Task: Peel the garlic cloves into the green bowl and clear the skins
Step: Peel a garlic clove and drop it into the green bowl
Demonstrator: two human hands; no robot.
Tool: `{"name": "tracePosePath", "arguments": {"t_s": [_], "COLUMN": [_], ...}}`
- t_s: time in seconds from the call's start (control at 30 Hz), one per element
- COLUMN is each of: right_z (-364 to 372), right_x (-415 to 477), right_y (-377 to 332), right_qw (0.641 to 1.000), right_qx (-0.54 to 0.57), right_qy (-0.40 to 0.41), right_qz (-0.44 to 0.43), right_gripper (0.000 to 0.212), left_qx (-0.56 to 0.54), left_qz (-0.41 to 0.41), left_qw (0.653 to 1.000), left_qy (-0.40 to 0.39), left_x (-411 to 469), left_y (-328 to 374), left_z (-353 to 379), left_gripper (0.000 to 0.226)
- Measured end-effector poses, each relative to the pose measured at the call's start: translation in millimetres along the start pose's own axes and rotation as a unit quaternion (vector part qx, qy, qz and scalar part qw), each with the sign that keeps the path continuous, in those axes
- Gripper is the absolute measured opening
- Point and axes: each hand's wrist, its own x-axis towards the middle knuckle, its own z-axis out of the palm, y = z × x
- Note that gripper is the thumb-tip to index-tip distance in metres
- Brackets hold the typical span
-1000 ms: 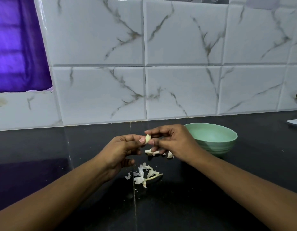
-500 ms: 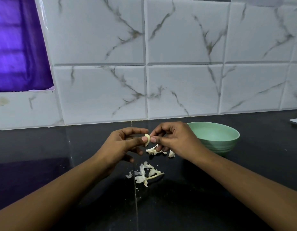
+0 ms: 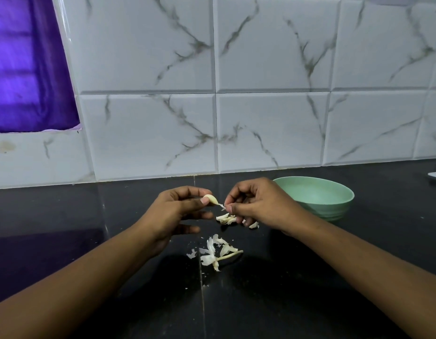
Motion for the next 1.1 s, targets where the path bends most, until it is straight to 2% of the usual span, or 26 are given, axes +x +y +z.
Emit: {"name": "tracePosePath", "arguments": {"t_s": [0.23,0.4,0.53,0.63,0.8,0.97,1.1], "right_z": [6,5,4,2,0,-5,-10], "right_x": [-4,-3,-4,-5,-7,-9,-6], "right_y": [-2,-2,-5,-4,-5,-9,-8], "right_qw": [1.0,1.0,0.999,0.995,0.962,0.925,0.924], "right_qx": [0.023,-0.004,-0.028,0.071,0.228,0.302,0.311], "right_qy": [-0.005,0.017,-0.013,-0.063,-0.128,-0.189,-0.166], "right_qz": [0.004,-0.011,-0.032,0.001,0.081,0.132,0.149], "right_gripper": [0.014,0.009,0.011,0.012,0.016,0.016,0.021], "left_qx": [0.002,0.003,0.001,-0.004,0.006,0.022,0.031], "left_qz": [-0.001,0.02,0.027,0.047,0.111,0.16,0.167], "left_qw": [1.0,1.0,1.0,0.999,0.993,0.986,0.984], "left_qy": [-0.005,-0.001,-0.009,-0.021,-0.035,-0.047,-0.048], "left_x": [1,1,1,0,-2,-3,-3], "left_y": [-2,-3,-3,-2,-1,1,0], "left_z": [4,6,6,6,3,2,2], "left_gripper": [0.009,0.009,0.014,0.022,0.018,0.013,0.012]}}
